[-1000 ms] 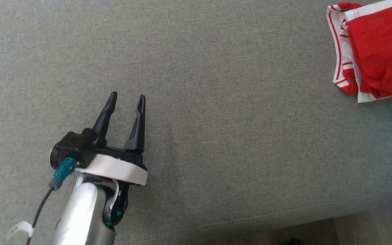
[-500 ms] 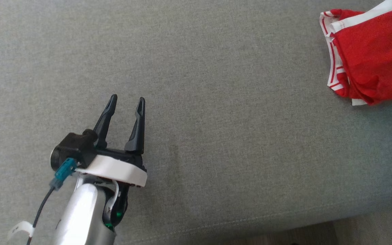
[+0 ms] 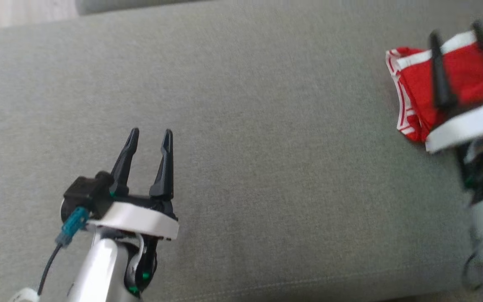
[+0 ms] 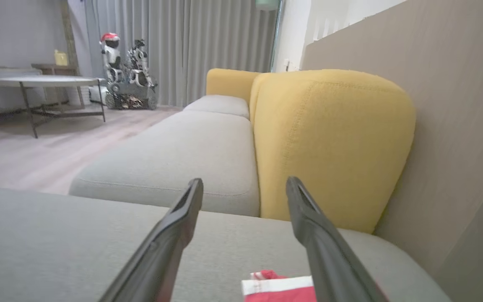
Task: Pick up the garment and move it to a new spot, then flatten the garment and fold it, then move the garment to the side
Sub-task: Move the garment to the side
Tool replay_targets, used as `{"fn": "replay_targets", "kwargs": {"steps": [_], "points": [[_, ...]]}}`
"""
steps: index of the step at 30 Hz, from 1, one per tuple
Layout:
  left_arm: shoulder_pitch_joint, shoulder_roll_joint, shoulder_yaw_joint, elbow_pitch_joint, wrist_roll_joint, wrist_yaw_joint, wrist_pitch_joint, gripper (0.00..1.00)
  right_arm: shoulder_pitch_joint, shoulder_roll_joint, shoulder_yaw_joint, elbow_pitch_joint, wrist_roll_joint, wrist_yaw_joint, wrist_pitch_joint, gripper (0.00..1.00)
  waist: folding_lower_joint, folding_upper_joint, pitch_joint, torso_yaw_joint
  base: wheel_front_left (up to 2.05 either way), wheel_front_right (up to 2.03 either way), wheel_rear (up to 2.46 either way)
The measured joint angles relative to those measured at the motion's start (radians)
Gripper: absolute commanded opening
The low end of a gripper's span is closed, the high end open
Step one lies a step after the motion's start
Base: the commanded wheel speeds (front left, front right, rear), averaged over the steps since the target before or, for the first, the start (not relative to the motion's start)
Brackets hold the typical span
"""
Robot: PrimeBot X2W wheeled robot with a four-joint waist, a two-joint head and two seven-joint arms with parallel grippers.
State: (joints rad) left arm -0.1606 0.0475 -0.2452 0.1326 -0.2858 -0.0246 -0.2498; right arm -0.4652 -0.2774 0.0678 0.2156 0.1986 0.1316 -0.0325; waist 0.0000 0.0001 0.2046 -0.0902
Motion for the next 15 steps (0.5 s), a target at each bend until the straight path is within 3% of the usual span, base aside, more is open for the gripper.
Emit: {"fn": "replay_targets", "kwargs": {"steps": [10, 15], "points": [[0.098, 0.000, 0.015, -0.026, -0.009, 0.035, 0.000, 1.00, 0.265, 0.187, -0.018, 0.002, -0.068, 0.000, -0.149, 1.00, 0.0000, 0.0000, -0.111, 0.054, 0.00, 0.00, 0.00], [0.142, 0.001, 0.033, -0.045, 0.008, 0.052, 0.000, 1.00, 0.351, 0.216, -0.037, 0.013, -0.154, 0.000, -0.191, 1.00, 0.0000, 0.0000, -0.139, 0.085, 0.00, 0.00, 0.00]]}}
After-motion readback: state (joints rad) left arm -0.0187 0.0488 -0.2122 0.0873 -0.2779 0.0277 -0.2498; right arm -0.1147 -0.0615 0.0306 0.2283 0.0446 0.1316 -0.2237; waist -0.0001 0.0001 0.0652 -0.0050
